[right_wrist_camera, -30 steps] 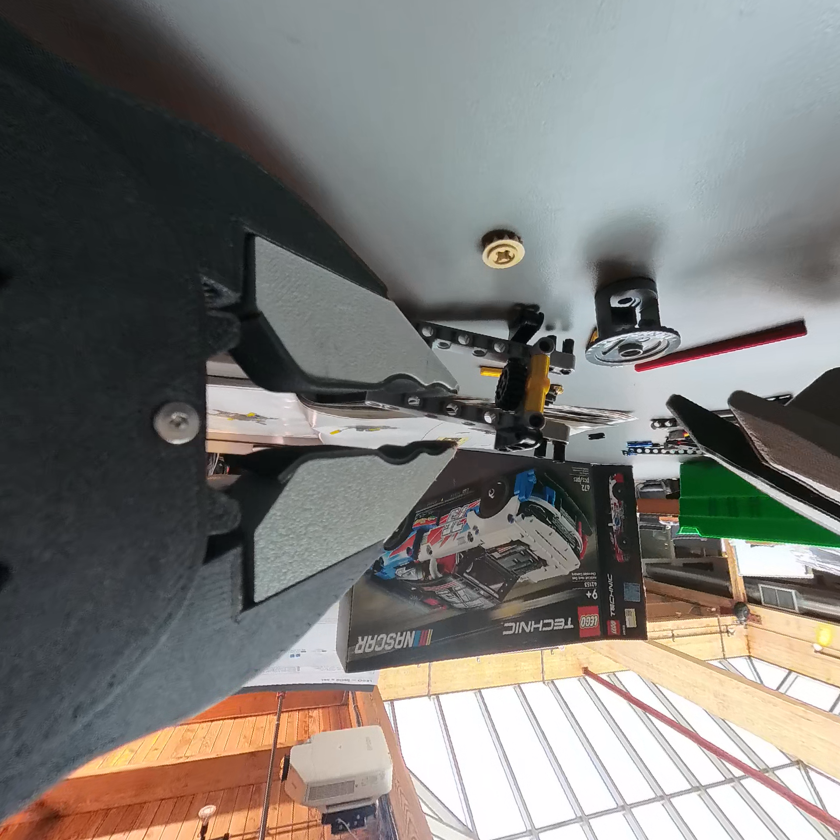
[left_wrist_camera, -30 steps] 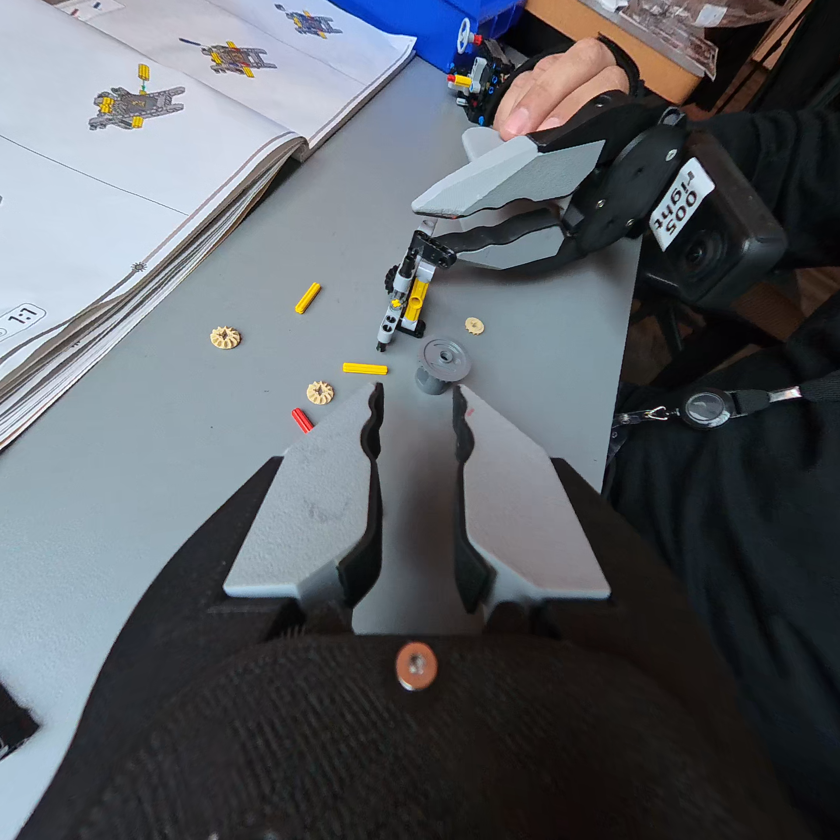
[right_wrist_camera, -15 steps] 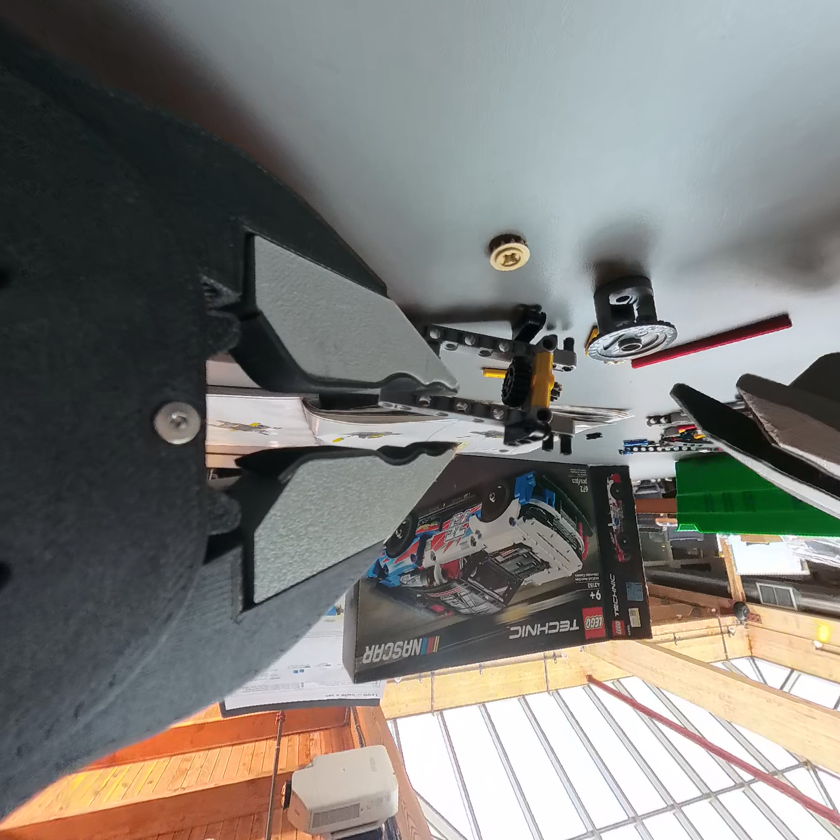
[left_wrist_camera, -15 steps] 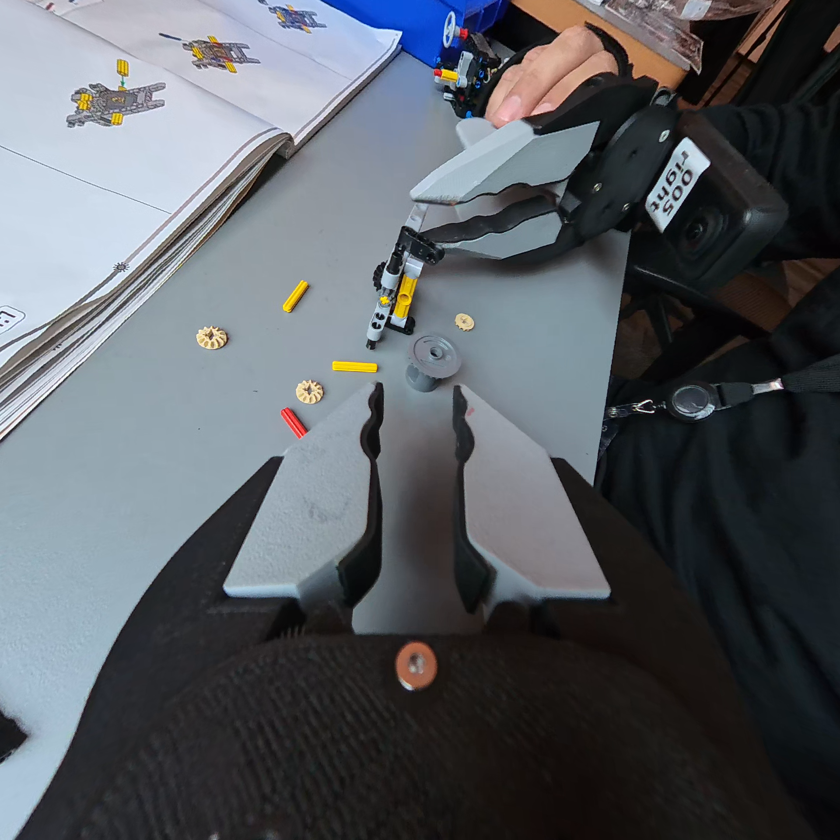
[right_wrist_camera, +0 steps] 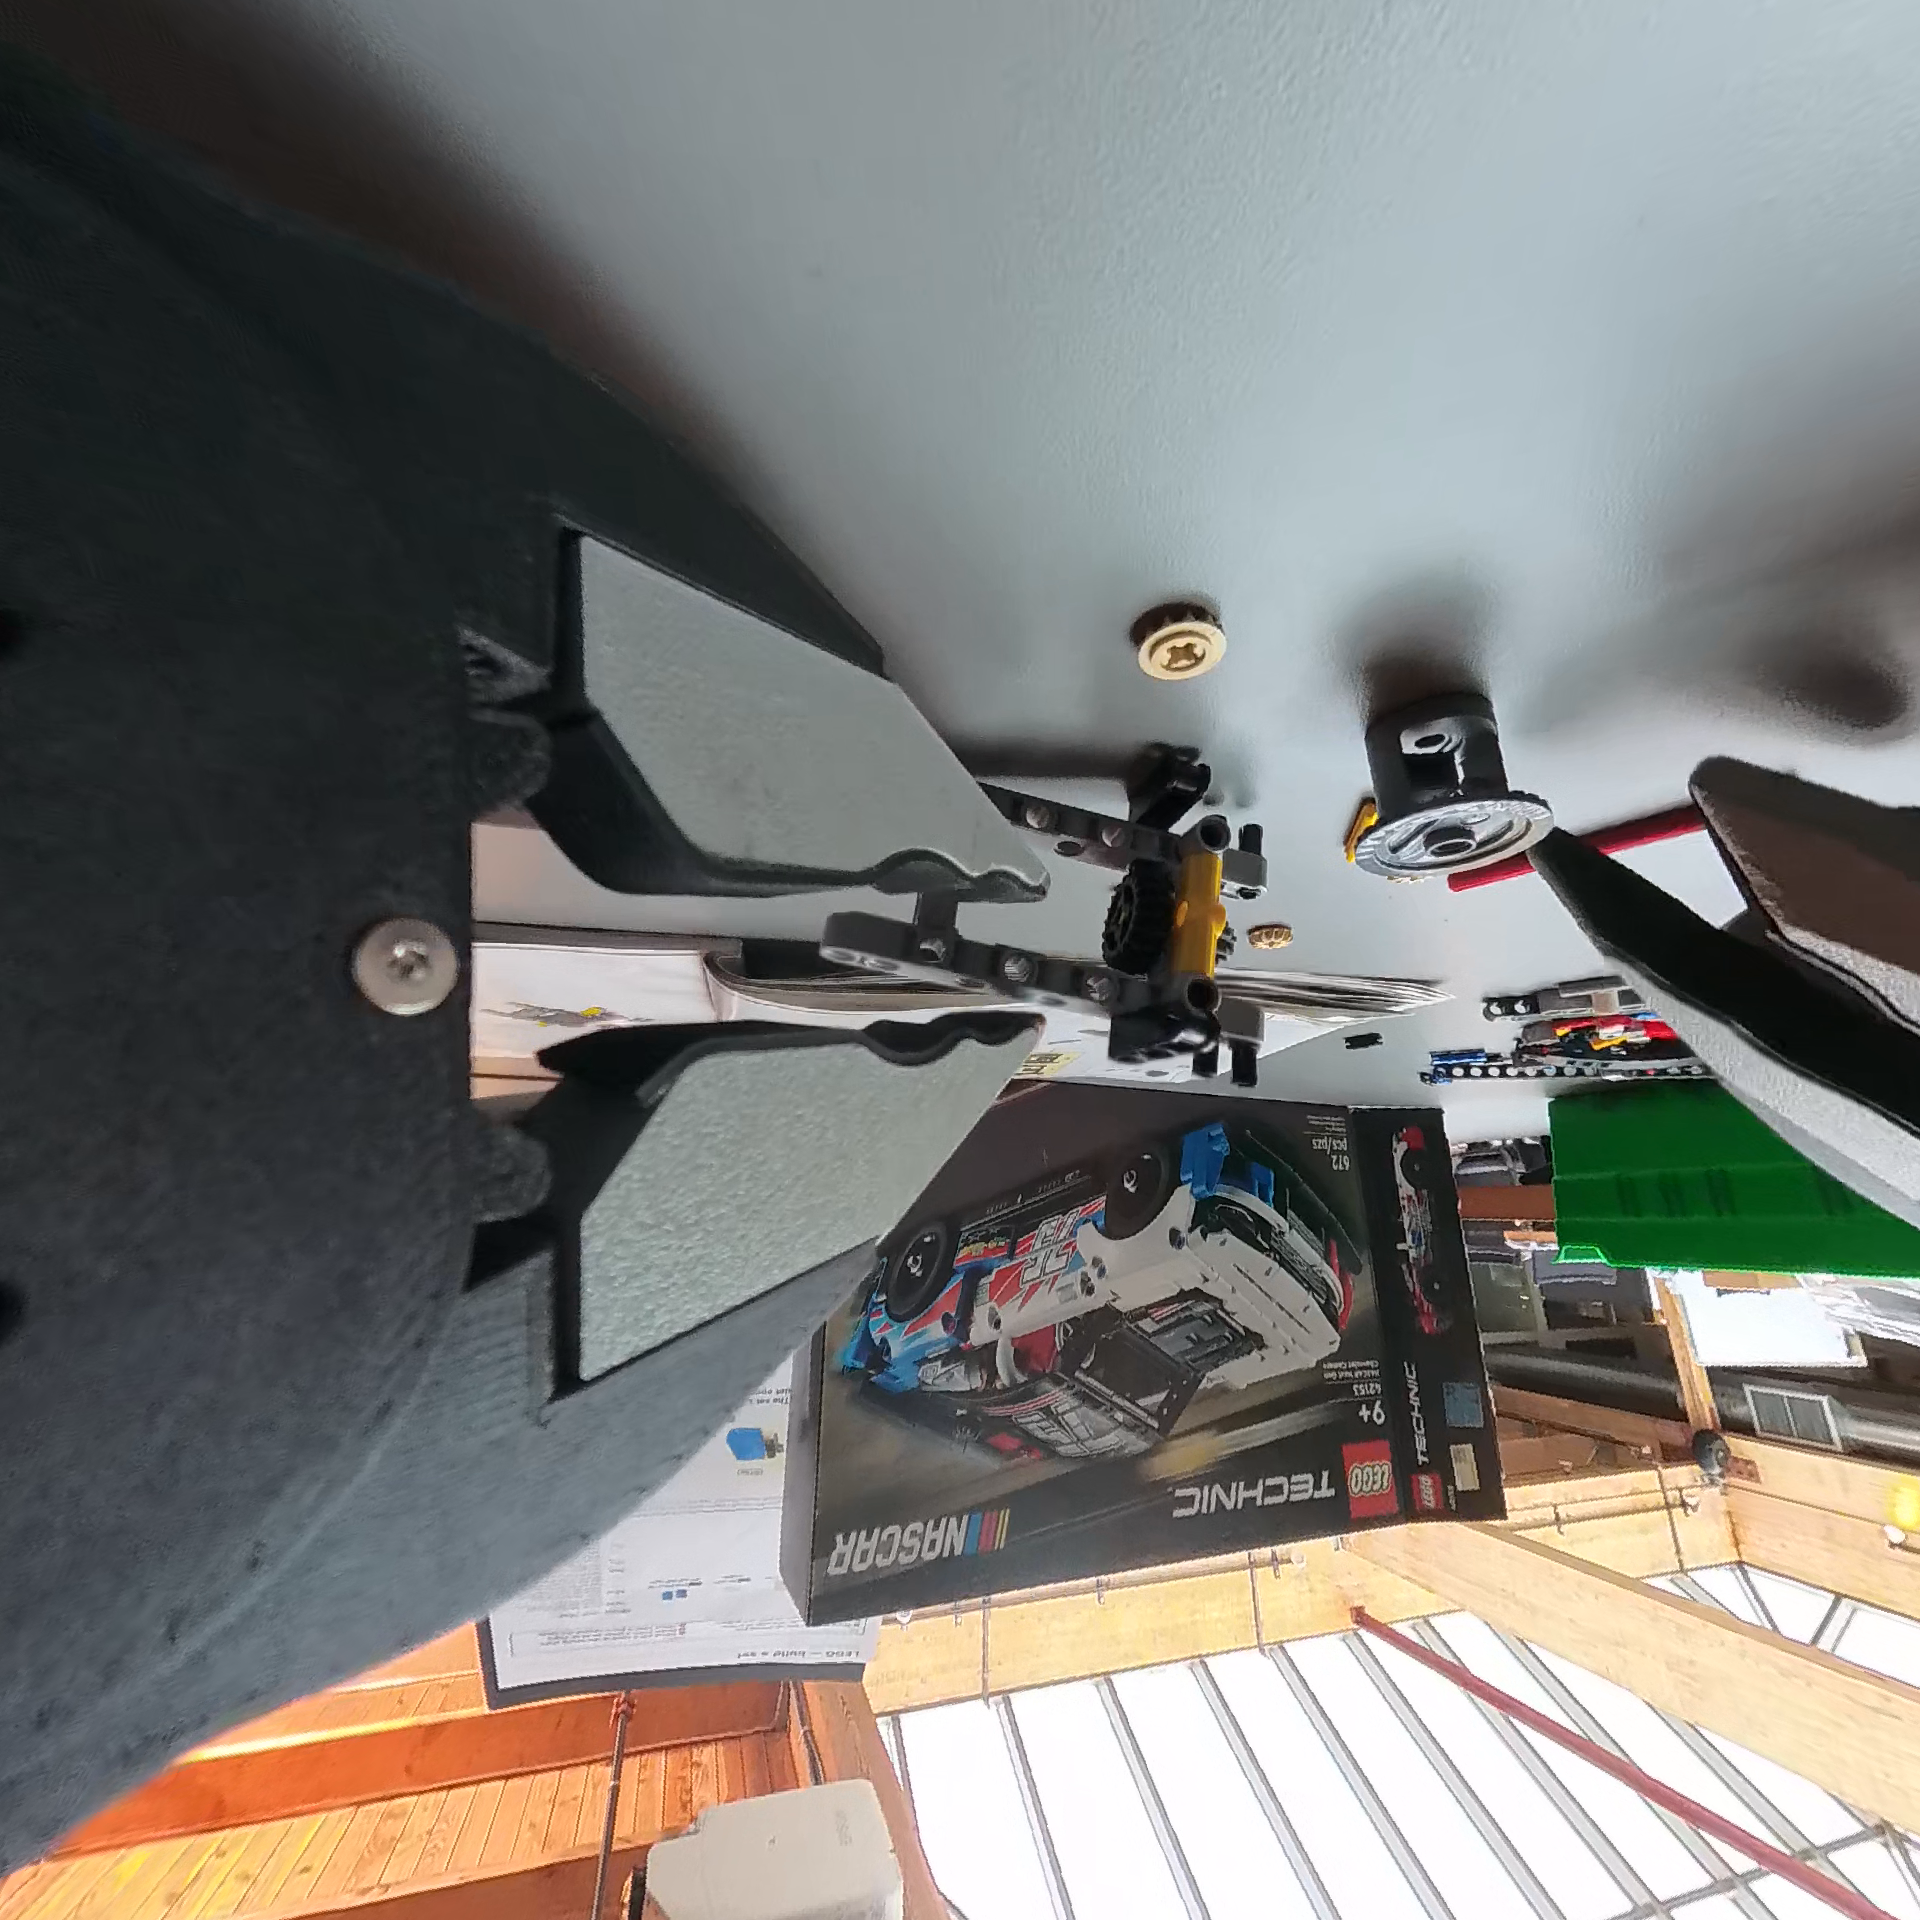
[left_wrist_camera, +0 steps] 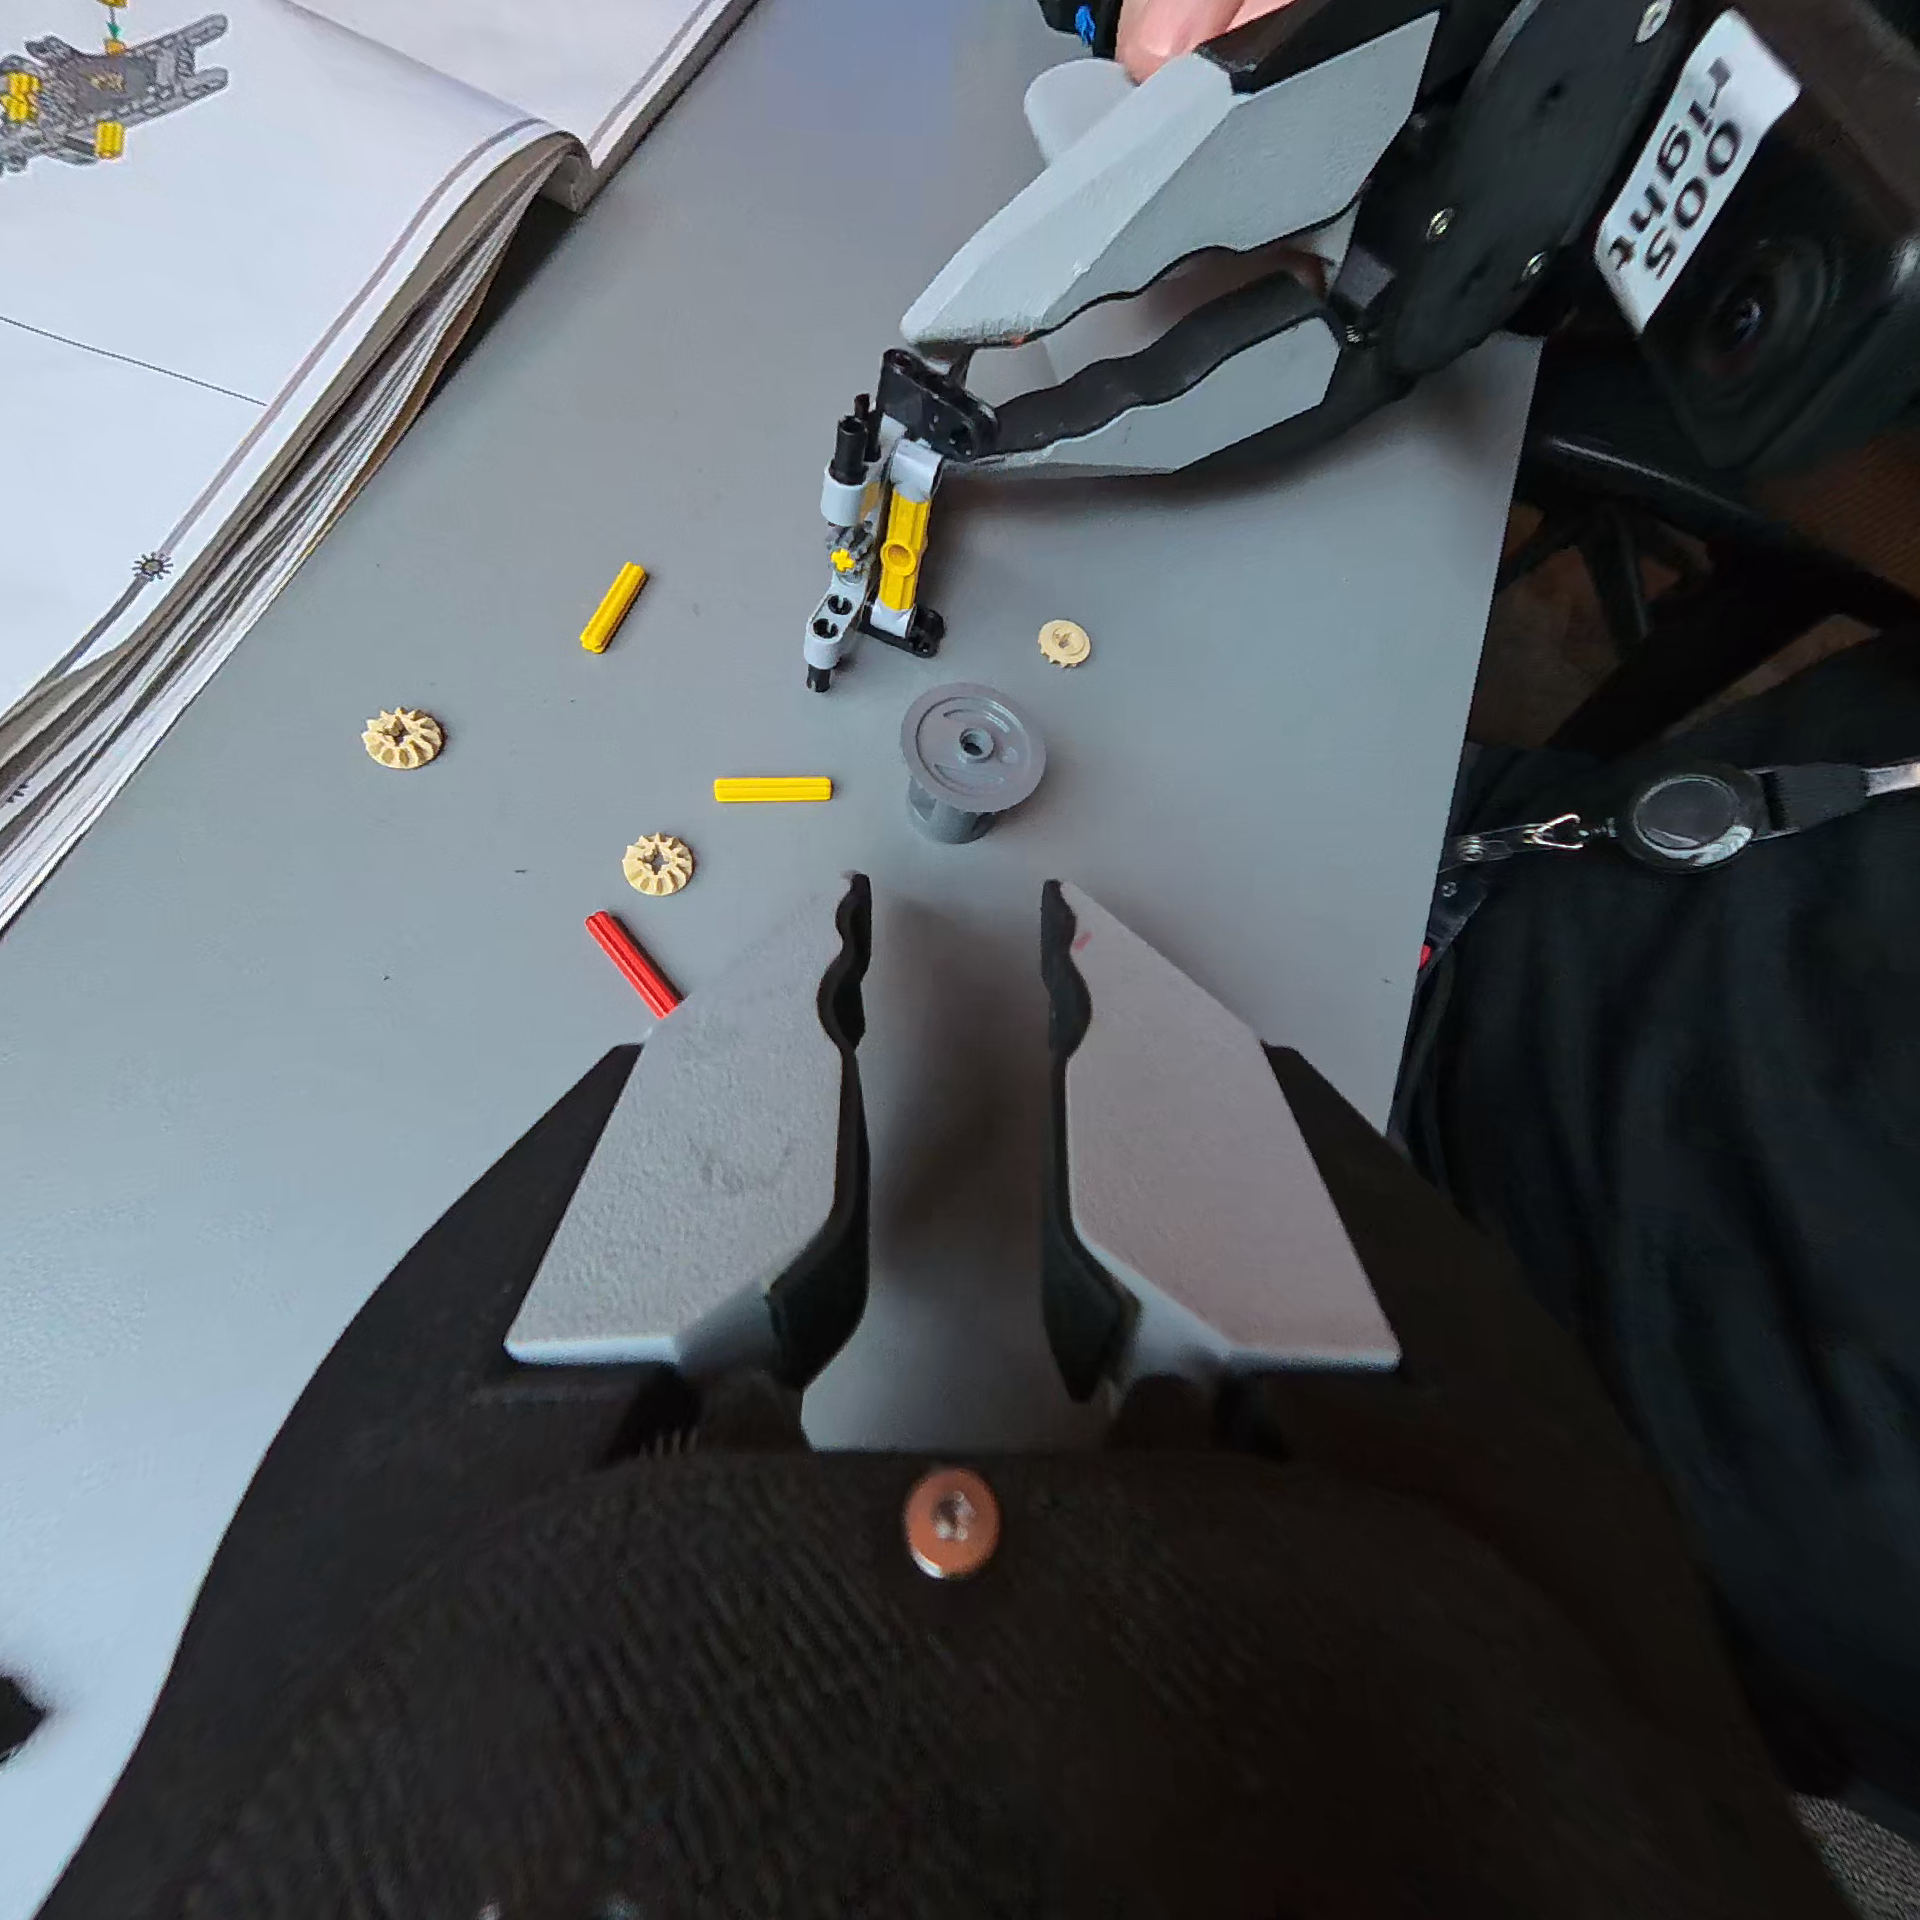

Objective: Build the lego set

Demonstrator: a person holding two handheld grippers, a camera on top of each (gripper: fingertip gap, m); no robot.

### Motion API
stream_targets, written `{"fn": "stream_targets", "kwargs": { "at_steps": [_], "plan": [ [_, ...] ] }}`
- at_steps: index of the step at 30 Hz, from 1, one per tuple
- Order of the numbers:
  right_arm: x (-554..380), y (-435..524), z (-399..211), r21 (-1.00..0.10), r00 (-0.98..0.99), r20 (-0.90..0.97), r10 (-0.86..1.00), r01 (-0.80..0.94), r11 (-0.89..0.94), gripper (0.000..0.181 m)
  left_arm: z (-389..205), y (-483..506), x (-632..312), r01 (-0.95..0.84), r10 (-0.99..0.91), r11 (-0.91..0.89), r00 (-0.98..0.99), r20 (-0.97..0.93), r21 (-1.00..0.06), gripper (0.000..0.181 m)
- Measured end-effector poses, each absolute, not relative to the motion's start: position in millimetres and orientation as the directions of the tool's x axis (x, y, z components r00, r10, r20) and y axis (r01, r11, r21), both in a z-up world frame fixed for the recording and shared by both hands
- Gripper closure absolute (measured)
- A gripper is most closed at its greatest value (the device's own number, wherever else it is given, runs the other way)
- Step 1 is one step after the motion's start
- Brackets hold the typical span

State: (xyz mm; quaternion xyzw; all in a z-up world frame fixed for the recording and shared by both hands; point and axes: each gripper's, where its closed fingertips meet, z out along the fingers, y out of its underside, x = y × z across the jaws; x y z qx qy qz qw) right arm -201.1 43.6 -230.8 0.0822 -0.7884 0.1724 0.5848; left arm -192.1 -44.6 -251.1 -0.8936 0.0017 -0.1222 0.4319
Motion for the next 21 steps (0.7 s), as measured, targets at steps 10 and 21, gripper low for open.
{"fn": "stream_targets", "kwargs": {
  "at_steps": [10, 21],
  "plan": [
    [-197.3, 42.7, -225.6, -0.200, -0.302, 0.949, 0.093, -0.345, 0.917, 0.163, -253.0, -44.4, -192.3, 0.106, -0.104, -0.637, 0.970, 0.222, -0.764, 0.152],
    [-188.1, 45.4, -218.2, -0.227, -0.288, 0.949, 0.126, -0.351, 0.908, 0.163, -256.2, -38.2, -188.5, 0.112, -0.099, -0.652, 0.968, 0.231, -0.750, 0.153]
  ]
}}
